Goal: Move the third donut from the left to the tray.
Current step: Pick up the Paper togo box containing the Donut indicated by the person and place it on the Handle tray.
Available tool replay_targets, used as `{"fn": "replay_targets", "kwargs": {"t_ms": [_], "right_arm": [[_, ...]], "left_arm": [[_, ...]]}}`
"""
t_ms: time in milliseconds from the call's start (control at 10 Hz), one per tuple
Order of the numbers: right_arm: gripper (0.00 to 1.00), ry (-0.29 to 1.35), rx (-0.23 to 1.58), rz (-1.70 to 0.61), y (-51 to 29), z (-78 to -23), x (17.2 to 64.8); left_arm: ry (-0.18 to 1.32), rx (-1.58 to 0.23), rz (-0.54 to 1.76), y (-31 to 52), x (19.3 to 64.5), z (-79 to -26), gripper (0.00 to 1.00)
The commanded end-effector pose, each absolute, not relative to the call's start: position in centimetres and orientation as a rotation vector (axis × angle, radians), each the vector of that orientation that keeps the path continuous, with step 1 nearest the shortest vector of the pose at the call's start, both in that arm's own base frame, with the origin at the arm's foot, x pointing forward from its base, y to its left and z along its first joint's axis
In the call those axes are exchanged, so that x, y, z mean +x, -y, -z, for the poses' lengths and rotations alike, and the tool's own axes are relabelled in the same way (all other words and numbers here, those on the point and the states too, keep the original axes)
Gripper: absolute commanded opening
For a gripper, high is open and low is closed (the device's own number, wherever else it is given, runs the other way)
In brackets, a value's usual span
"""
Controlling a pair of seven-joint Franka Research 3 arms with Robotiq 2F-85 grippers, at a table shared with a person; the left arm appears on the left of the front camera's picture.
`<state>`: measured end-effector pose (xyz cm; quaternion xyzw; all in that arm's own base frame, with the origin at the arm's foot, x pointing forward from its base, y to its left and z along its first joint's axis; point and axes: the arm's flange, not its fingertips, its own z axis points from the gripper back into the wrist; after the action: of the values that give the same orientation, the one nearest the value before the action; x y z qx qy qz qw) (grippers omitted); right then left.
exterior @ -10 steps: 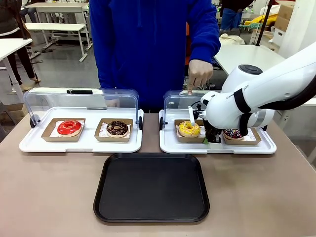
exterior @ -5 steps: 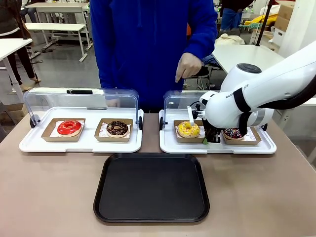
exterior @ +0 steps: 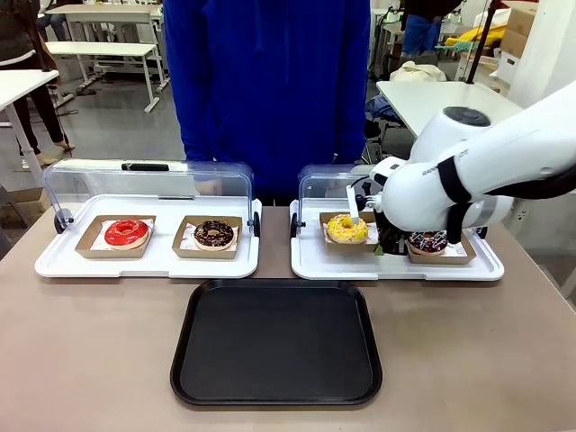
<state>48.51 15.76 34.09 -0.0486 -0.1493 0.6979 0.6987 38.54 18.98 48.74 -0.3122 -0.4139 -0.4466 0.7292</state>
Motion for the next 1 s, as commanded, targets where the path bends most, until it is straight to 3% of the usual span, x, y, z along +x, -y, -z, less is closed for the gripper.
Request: {"fn": "replay_targets", "kwargs": {"t_ms": [0,600,900], "right_arm": [[0.02,0.383,-0.146,-1.516,-15.4,-37.0,45.2],[0.02,0.461,-0.120,-1.490,-17.5,-42.7,35.9],[0.02,0.452,-0.123,-1.512,-20.7,-42.8,31.2]], "left_arm": [[0.925,-0.691,0.994,-18.9,38.4,-48.9,1.00],[0.925,-0.691,0.994,-18.9,38.4,-48.9,1.00],[0.925,-0.691,0.994,-18.9,38.4,-48.9,1.00]]}}
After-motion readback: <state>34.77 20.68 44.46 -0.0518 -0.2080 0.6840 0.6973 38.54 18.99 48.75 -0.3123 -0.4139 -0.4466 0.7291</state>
